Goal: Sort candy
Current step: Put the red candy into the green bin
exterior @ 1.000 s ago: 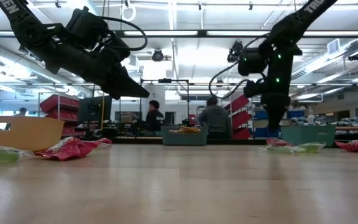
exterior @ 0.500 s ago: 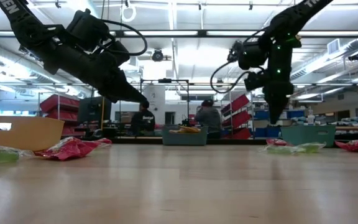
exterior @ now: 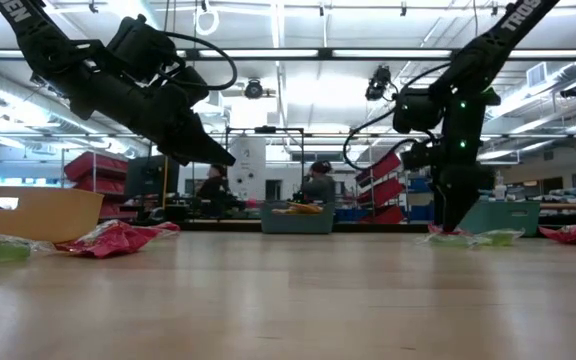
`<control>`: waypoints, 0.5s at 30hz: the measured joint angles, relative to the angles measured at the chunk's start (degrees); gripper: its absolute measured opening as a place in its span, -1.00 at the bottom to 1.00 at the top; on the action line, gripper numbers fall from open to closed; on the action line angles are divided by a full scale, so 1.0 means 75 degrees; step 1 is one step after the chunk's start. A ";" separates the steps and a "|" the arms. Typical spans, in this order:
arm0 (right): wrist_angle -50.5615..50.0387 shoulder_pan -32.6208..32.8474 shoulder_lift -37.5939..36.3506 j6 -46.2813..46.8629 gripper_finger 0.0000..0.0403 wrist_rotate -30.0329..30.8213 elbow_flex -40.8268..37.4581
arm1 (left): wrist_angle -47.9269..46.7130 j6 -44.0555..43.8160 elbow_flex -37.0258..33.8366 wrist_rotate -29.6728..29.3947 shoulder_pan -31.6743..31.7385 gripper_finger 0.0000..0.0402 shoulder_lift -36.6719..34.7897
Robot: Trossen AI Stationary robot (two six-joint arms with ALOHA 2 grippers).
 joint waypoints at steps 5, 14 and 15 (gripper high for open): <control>0.0096 0.0000 -0.0004 0.0044 0.41 -0.0049 -0.0306 | 0.0012 0.0009 0.0000 0.0000 0.0000 -0.99 0.0000; -0.0482 0.0000 0.0006 0.0964 -0.43 -0.0088 0.0171 | 0.0137 0.0008 0.0000 -0.0023 0.0000 -0.99 0.0000; -0.0657 -0.0003 0.0006 0.1196 -0.56 -0.0088 0.0354 | 0.0146 0.0009 0.0000 -0.0065 0.0000 -0.99 0.0000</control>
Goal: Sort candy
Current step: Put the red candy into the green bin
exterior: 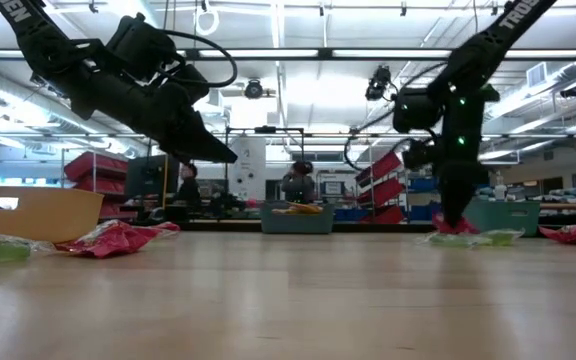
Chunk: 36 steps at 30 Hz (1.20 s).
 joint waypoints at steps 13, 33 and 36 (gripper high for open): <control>-0.1828 -0.1866 -0.0008 0.3940 -0.85 0.1979 0.2042 | -0.0086 -0.0009 0.0000 -0.0037 0.0002 -0.99 0.0000; -0.1399 -0.2949 0.1166 0.4380 -0.92 0.2693 0.1873 | -0.0146 -0.0215 -0.0003 -0.0045 0.0001 -0.99 0.0000; -0.1369 -0.2902 0.1524 0.4231 -0.92 0.2693 0.1873 | -0.0149 -0.0243 -0.0003 -0.0045 0.0002 -0.99 0.0000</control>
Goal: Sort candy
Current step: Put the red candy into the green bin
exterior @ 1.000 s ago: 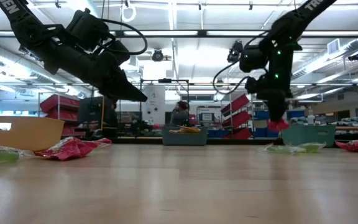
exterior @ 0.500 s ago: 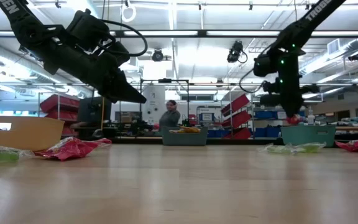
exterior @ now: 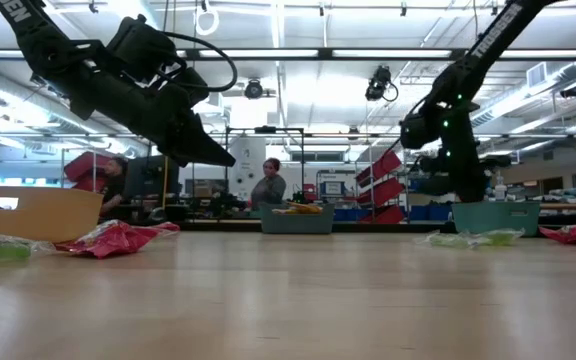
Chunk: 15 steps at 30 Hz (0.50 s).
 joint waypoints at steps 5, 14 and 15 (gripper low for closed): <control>0.0303 0.0449 0.0243 -0.0465 -0.94 -0.0226 0.0000 | 0.0004 -0.0007 0.0000 0.0000 -0.0001 -0.99 0.0000; 0.1429 0.1640 0.0175 -0.2464 -0.93 -0.1309 0.0000 | 0.0079 -0.0007 0.0000 0.0000 -0.0001 -0.99 0.0000; 0.1551 0.1781 0.0175 -0.2546 -0.91 -0.1471 0.0000 | 0.0066 -0.0015 0.0000 0.0000 0.0001 -0.99 0.0000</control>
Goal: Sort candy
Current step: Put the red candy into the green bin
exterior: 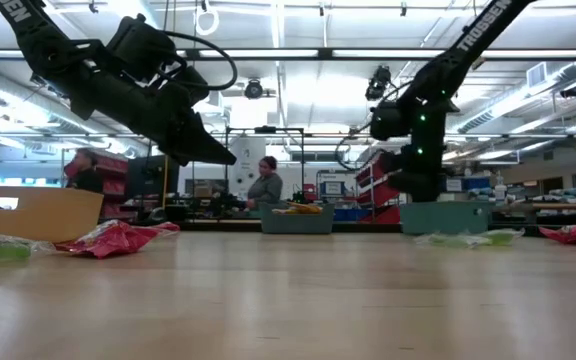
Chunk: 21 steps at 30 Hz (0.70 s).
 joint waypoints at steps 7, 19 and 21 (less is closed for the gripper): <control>0.0244 0.0839 -0.0029 -0.0114 -0.65 -0.0179 0.0283 | -0.0050 -0.0035 0.0000 0.0001 -0.0001 -0.99 0.0000; -0.1455 0.1626 -0.0038 0.0310 -0.14 -0.0164 0.2330 | -0.0189 -0.0039 0.0000 0.0000 -0.0002 -0.99 0.0000; -0.1834 0.1846 -0.0044 0.0283 -0.23 -0.0107 0.2494 | -0.0194 -0.0085 0.0000 0.0001 0.0001 -0.99 0.0000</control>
